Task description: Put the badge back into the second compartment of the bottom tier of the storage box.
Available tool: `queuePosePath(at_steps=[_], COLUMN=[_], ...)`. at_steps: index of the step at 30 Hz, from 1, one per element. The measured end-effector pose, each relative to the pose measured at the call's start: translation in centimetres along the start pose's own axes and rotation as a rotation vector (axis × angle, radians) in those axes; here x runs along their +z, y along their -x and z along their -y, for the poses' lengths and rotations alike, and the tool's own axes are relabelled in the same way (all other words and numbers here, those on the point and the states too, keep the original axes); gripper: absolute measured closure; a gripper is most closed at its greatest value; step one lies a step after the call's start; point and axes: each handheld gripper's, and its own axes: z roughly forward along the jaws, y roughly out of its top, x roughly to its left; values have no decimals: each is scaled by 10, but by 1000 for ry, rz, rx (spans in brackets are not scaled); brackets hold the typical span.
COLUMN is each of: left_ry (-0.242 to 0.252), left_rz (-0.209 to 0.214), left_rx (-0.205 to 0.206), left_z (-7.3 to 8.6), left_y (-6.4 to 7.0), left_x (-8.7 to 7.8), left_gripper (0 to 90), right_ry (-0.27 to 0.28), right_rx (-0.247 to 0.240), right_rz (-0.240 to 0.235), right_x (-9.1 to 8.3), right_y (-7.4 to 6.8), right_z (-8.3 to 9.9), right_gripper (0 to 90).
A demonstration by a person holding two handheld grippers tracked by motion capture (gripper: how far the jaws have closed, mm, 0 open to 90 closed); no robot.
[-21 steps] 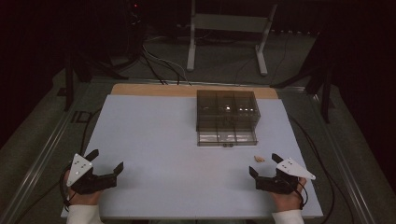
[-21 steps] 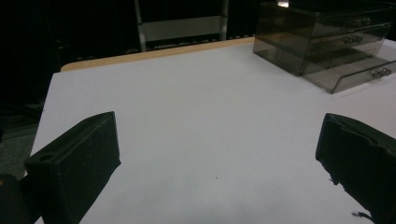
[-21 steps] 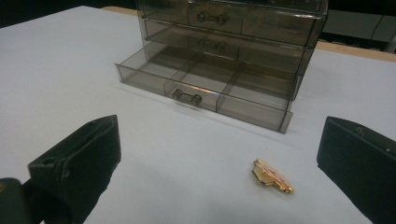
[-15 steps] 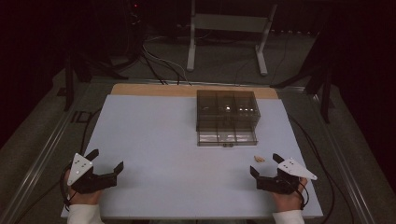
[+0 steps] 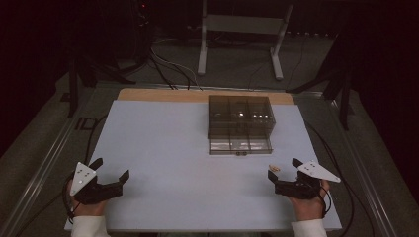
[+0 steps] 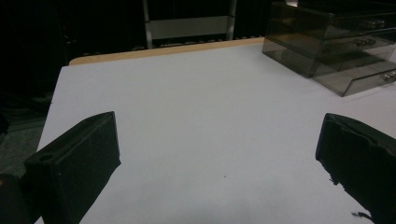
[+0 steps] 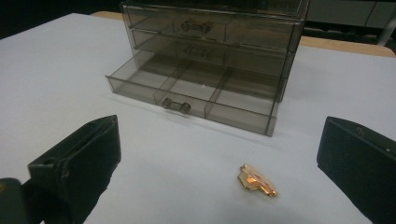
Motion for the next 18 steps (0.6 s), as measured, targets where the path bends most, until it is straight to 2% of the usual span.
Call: queuePosePath(at_steps=[18], left_ry=[-6], left_rz=[4], left_rx=[-4], left_z=[2], left_y=[1], left_x=[3], left_gripper=[4], right_ry=[-95], right_rx=[20], right_rz=[10], right_x=[12], right_y=[16], right_z=[-8], right_gripper=[0])
